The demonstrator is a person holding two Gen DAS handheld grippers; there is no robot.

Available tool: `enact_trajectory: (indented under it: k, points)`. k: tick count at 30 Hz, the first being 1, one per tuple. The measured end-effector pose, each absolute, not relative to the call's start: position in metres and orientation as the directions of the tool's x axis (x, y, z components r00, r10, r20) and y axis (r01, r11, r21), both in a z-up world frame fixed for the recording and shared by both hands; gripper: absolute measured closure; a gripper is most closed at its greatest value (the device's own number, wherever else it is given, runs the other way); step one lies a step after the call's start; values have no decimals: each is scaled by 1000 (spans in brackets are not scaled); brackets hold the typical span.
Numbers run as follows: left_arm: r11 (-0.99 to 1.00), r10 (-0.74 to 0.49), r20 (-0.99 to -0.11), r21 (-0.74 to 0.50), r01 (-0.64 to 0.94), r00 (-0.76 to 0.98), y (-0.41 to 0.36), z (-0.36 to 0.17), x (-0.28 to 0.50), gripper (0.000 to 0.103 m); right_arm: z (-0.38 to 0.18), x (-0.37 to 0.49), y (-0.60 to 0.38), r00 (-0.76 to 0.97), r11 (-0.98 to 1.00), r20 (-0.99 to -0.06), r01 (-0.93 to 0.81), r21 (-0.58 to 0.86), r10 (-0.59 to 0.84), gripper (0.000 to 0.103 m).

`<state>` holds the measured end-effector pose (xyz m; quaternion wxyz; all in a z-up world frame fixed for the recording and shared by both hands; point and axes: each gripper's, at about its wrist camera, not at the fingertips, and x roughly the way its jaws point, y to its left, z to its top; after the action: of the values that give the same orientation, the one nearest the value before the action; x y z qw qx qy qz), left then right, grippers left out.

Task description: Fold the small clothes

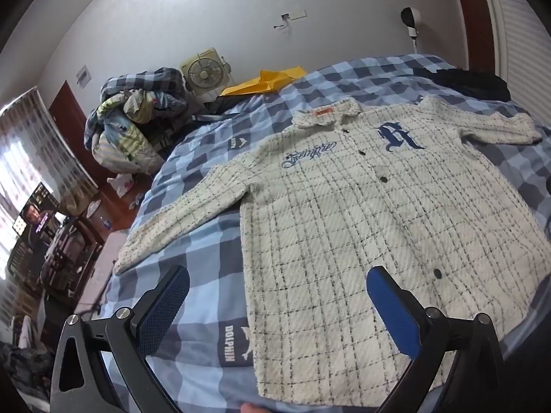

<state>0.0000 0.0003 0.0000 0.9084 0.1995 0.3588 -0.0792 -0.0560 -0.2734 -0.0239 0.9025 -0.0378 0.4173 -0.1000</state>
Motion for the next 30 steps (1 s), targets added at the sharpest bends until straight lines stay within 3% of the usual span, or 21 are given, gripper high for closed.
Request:
enact_trajectory:
  k: [30]
  points:
    - [916, 0, -706, 284, 284, 708, 6, -1, 5, 0, -28, -53, -275, 615, 976, -758, 156, -150, -215, 1]
